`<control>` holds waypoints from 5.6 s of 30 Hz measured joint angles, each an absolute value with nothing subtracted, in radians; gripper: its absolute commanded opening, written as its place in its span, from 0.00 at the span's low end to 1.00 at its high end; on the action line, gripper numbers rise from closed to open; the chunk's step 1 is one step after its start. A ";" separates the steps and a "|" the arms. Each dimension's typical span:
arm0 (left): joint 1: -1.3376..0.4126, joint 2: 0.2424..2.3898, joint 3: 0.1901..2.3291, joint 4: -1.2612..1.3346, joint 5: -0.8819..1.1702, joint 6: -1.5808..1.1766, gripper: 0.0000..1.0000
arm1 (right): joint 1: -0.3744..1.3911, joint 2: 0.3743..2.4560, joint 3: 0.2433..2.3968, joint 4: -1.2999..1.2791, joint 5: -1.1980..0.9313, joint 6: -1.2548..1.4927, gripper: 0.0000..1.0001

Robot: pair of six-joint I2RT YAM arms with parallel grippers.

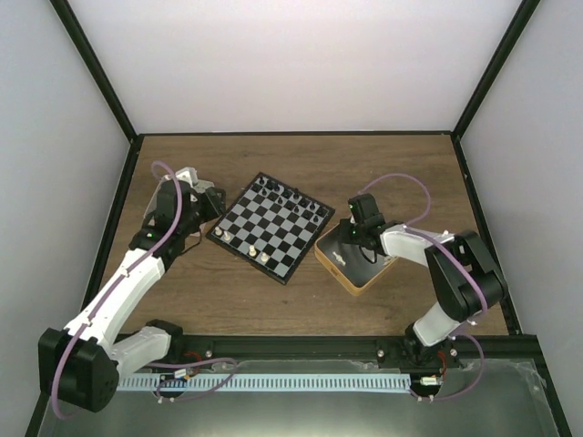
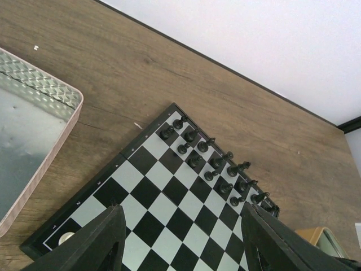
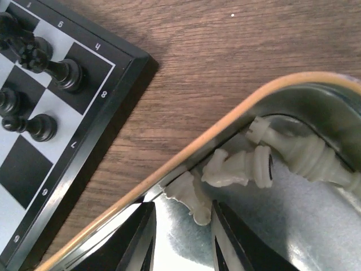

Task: Set up the chess pieces on the board
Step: Pick up the chess piece from the storage box, then place the chess piece on the chessboard.

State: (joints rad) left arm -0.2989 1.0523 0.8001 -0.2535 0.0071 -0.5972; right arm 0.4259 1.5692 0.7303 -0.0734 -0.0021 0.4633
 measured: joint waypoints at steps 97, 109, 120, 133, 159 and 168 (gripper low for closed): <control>-0.577 1.451 0.704 0.632 0.875 -1.124 0.06 | 0.513 1.053 0.374 0.652 -0.710 0.971 0.61; -0.577 1.451 0.664 0.833 0.846 -1.304 0.06 | 0.540 1.169 0.398 0.835 -0.679 1.196 0.33; -0.577 1.450 0.654 0.852 0.833 -1.325 0.06 | 0.541 1.207 0.406 0.912 -0.680 1.266 0.10; -0.578 1.412 0.653 0.740 0.772 -1.216 0.61 | 0.542 1.177 0.478 0.744 -0.675 1.230 0.01; -0.567 0.921 0.886 -0.323 -0.410 -0.469 0.80 | 0.862 1.769 1.293 -0.720 -0.107 0.418 0.01; -0.564 0.910 0.869 -0.333 -0.445 -0.426 0.81 | 0.920 1.900 1.417 -0.876 -0.040 0.362 0.01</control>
